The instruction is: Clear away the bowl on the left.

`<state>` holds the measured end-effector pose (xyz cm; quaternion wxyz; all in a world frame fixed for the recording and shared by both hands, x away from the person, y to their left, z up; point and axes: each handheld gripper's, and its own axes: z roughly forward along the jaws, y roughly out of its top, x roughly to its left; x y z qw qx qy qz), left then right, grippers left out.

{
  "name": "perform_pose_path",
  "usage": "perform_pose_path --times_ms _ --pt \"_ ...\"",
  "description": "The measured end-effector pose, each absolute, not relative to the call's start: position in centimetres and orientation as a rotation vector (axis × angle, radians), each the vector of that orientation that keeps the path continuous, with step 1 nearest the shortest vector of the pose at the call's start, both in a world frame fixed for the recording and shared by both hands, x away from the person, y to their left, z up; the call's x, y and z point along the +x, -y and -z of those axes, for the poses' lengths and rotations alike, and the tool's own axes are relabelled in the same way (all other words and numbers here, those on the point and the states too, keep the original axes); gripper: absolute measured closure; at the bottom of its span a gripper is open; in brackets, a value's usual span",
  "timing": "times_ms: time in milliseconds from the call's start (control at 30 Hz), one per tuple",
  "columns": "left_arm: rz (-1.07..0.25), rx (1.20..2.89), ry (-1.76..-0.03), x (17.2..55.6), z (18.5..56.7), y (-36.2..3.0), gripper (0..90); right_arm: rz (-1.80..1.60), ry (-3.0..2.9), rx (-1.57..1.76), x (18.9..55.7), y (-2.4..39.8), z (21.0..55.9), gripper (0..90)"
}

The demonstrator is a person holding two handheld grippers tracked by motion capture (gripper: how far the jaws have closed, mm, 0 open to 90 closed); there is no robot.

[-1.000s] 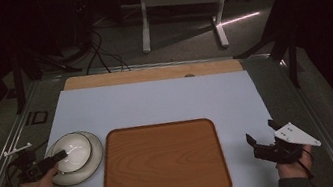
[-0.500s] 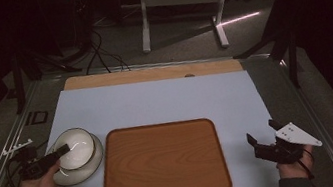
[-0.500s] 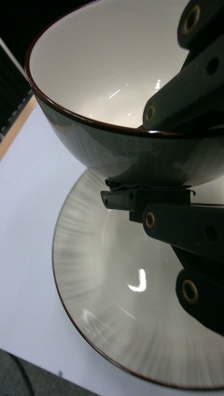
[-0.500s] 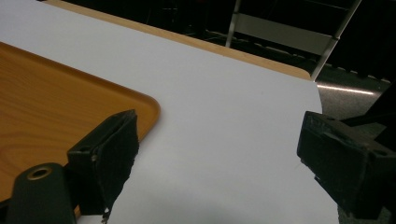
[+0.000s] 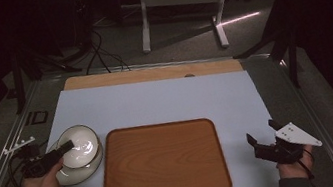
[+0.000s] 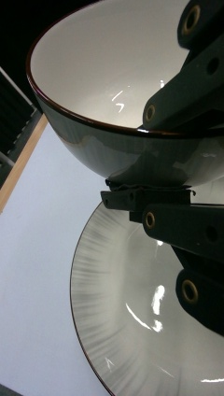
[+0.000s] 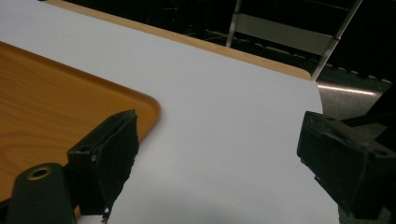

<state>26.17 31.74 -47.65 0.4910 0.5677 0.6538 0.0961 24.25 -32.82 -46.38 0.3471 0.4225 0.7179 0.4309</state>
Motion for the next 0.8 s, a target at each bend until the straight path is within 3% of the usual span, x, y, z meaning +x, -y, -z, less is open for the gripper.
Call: perform_pose_path --times_ms 800 --pt "-0.218 1.429 -1.448 26.0 44.8 -29.0 79.8 -1.119 -1.857 1.098 24.2 32.9 46.4 12.3"
